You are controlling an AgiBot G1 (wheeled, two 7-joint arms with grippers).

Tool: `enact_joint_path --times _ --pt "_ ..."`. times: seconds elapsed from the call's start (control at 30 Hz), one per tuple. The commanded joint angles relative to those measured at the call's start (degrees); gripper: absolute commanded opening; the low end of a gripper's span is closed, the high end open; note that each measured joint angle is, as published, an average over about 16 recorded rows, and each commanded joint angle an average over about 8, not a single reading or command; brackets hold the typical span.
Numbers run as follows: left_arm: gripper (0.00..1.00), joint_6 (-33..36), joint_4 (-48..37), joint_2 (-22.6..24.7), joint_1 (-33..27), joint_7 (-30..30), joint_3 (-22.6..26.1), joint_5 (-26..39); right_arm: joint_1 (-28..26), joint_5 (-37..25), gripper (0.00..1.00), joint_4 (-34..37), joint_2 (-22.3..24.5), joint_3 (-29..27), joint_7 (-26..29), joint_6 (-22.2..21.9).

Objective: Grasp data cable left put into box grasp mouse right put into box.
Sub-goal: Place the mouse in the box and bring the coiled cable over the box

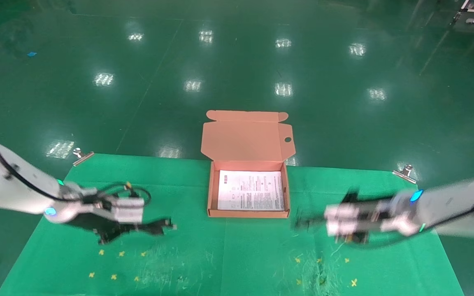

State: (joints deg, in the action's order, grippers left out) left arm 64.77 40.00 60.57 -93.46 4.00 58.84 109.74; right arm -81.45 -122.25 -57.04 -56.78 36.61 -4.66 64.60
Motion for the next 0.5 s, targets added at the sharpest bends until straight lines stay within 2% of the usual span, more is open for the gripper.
enact_joint_path --times 0.03,0.27,0.5 --pt "0.00 0.0 3.2 -1.5 -1.3 0.7 -0.1 0.7 -1.9 0.1 0.00 -0.4 1.2 -1.4 1.7 -0.6" --pt "0.00 -3.1 13.7 -3.1 -4.7 6.7 -0.7 5.5 -10.1 2.6 0.00 3.1 -2.4 -4.4 2.0 -3.5" --pt "0.00 -7.9 14.4 -0.1 -7.2 9.0 -1.4 8.9 -17.0 6.5 0.00 9.7 -9.7 -5.9 -1.0 -6.6"
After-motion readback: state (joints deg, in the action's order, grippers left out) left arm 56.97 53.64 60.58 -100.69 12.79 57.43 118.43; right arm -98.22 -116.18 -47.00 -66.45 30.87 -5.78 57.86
